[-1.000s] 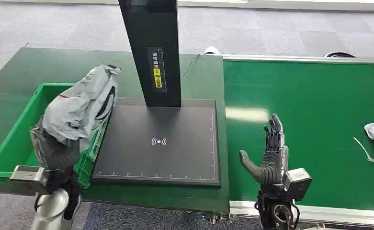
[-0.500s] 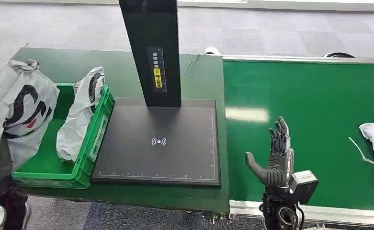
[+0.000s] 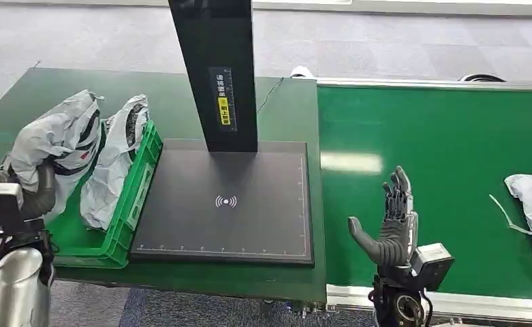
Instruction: Moved the parcel from conveyor to table for the left to box.
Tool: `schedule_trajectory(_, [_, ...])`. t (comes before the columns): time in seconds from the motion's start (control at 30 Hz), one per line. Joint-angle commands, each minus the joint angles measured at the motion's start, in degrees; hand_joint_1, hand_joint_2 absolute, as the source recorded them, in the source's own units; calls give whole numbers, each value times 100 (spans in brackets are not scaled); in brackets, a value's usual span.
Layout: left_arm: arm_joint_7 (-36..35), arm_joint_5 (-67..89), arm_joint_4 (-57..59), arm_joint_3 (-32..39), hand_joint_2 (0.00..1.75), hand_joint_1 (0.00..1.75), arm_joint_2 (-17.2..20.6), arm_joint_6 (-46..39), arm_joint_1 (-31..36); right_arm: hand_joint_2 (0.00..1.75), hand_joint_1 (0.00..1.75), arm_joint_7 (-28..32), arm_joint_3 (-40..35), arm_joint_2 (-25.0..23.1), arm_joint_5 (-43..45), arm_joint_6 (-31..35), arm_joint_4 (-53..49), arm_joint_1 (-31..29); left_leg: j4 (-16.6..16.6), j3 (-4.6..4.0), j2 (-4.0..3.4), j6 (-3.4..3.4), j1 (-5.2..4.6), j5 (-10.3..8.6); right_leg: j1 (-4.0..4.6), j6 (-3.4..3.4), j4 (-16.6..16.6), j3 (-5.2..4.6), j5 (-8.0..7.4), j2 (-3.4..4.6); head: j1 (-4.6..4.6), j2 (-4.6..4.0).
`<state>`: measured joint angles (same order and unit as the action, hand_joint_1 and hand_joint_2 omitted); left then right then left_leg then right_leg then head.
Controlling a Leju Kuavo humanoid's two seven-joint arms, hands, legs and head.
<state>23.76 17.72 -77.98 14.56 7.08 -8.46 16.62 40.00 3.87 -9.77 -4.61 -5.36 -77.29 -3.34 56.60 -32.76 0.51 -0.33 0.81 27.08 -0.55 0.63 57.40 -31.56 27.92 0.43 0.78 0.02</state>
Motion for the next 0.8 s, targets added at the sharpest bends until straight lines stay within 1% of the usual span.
schedule_trajectory(0.03, [37,445,2358,-227,175,175,-13,-237,813,175,0,0,-140,62,18,52,241,-162,-10,9,11,3,-5,-7,-4,-1,-7,12,-2,-12,0,-2])
schedule_trajectory(0.13, [117,427,2339,-184,175,175,16,-222,735,175,0,0,-139,48,32,118,192,-97,-11,11,-5,3,-5,-4,-3,0,-7,12,-3,-3,0,-2])
schedule_trajectory(0.17, [149,353,2304,-144,175,141,20,-160,761,175,0,0,-149,52,43,126,147,-36,-6,7,-4,2,-4,-1,-3,0,-3,9,0,-3,2,-2])
schedule_trajectory(0.2, [167,331,2242,-132,175,2,20,-141,741,175,0,0,-158,57,44,136,133,-17,-11,9,-3,2,-3,-4,-2,-2,-8,12,-2,-6,2,0])
schedule_trajectory(0.23, [167,331,2242,-132,175,0,20,-141,741,175,0,0,-158,57,44,136,133,-17,-6,6,2,1,-2,-2,0,-1,-4,8,0,-9,2,-2])
schedule_trajectory(0.3, [257,175,1732,-77,175,0,-35,-40,484,175,0,0,-182,75,64,148,126,-1,-8,5,1,2,-2,-4,0,-2,-6,6,-2,-10,0,-2])
schedule_trajectory(0.33, [207,109,1348,-52,175,0,-66,8,264,175,0,0,-185,79,62,143,132,-6,-4,4,-5,2,-1,-1,0,-1,-4,3,-1,-1,2,-2])
schedule_trajectory(0.4, [277,-198,594,44,175,0,-140,121,61,175,0,0,-182,67,53,120,169,-23,-6,5,-11,3,-1,-1,1,-1,-7,5,-4,3,2,-2])
schedule_trajectory(0.43, [190,-222,435,40,175,0,-139,164,31,175,0,0,-182,63,48,123,169,-25,-4,2,-18,3,0,2,2,0,-6,1,-4,10,0,-2])
schedule_trajectory(0.5, [311,-853,-397,204,175,0,-247,367,-272,175,0,0,-181,62,35,117,245,-65,1,-5,-16,4,3,3,4,0,-3,-3,-3,7,0,-2])
schedule_trajectory(0.53, [280,-895,-569,204,175,0,-248,391,-387,175,0,0,-184,64,40,119,252,-71,3,-6,-16,3,2,4,4,1,-2,-5,-2,7,2,-2])
schedule_trajectory(0.63, [519,-1447,-1718,319,175,0,-424,532,-1319,175,0,0,-184,106,85,170,246,-45,-4,2,-26,4,-1,5,1,1,-6,0,-3,17,0,-2])
schedule_trajectory(0.7, [830,-1683,-2456,355,175,0,-676,547,-2102,175,0,0,-131,103,103,181,163,37,-9,8,-40,4,-3,10,-1,1,-10,4,-3,30,-2,-2])
schedule_trajectory(0.8, [1110,-1802,-3029,270,175,0,-955,594,-2689,175,0,0,-84,87,108,167,26,167,-12,17,-60,3,-6,20,-4,2,-14,5,1,50,5,-2])
